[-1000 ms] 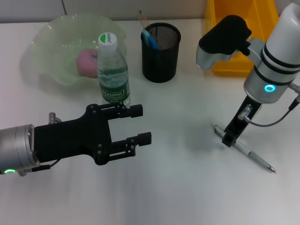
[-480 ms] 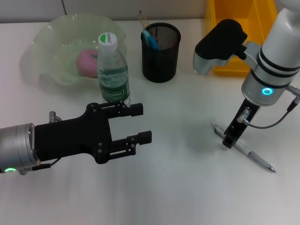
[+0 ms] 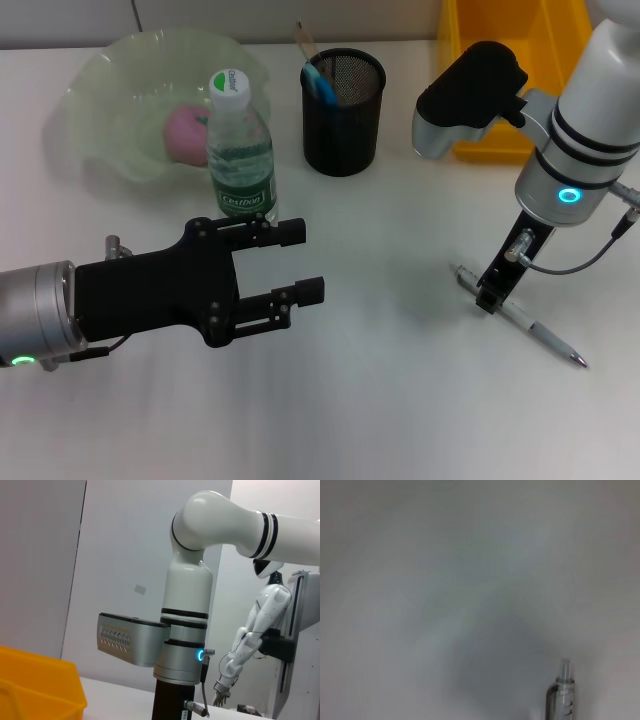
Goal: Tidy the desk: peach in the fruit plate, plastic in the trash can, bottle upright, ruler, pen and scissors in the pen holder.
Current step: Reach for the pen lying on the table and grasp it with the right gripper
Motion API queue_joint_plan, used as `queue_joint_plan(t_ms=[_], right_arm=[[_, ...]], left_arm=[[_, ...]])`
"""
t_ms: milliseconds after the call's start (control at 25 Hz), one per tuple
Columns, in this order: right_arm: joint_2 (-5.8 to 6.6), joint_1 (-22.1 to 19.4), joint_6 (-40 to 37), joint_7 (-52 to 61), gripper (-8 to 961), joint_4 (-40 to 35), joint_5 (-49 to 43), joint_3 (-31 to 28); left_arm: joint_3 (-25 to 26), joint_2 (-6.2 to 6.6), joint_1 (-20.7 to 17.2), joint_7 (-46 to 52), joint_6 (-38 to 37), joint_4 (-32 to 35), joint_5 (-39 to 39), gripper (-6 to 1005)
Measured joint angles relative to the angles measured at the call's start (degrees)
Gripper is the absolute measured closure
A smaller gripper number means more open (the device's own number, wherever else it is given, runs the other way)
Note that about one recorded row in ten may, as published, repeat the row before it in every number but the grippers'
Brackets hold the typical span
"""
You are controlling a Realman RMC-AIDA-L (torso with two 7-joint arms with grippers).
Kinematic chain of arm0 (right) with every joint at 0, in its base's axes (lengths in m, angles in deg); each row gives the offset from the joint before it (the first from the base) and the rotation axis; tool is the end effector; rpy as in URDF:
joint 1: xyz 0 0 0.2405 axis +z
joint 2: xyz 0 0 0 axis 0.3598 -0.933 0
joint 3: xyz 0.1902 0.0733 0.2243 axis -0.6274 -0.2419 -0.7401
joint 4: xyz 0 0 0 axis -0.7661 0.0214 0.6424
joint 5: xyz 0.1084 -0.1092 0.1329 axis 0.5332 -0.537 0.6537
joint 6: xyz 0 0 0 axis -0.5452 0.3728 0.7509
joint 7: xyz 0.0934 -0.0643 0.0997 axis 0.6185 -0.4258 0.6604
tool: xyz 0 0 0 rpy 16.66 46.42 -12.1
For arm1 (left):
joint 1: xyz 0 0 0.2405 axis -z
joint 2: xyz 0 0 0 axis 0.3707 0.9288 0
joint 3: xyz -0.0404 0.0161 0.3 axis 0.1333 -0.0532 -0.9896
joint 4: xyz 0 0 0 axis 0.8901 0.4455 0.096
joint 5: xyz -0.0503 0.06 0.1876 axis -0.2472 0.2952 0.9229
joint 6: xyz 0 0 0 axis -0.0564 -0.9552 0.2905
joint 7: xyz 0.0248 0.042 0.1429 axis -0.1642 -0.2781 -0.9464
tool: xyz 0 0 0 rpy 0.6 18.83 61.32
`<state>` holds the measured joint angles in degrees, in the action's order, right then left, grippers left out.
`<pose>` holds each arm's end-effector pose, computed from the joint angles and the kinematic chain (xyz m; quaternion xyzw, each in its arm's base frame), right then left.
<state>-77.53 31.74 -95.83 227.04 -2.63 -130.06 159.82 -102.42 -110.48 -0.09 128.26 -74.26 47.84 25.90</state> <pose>0.2093 0.3952 -0.0819 -0.8771 0.3219 -0.3373 0.1150 -0.2769 0.2810 -0.0506 -0.9216 -0.1100 -0.3664 0.0662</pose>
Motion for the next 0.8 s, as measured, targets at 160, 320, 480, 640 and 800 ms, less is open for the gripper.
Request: queue_joint_plan(t_ms=[160, 320, 480, 640, 800], right_arm=[[0.0, 0.0, 0.07, 0.0, 641, 0.0, -0.03, 0.0], [0.0, 0.0, 0.16, 0.0, 652, -0.01, -0.04, 0.0], [0.0, 0.0, 0.58, 0.0, 653, 0.04, -0.04, 0.0], [0.0, 0.0, 0.62, 0.0, 652, 0.14, -0.04, 0.0], [0.0, 0.0, 0.62, 0.01, 652, 0.17, -0.04, 0.03]], left_arm=[[0.0, 0.0, 0.01, 0.0, 0.0, 0.0, -0.02, 368], [0.0, 0.0, 0.07, -0.08, 0.0, 0.0, -0.05, 368], [0.0, 0.0, 0.08, -0.39, -0.01, 0.0, -0.09, 368], [0.0, 0.0, 0.01, -0.6, -0.02, 0.0, -0.22, 368], [0.0, 0.0, -0.01, -0.62, -0.07, 0.0, -0.63, 368]])
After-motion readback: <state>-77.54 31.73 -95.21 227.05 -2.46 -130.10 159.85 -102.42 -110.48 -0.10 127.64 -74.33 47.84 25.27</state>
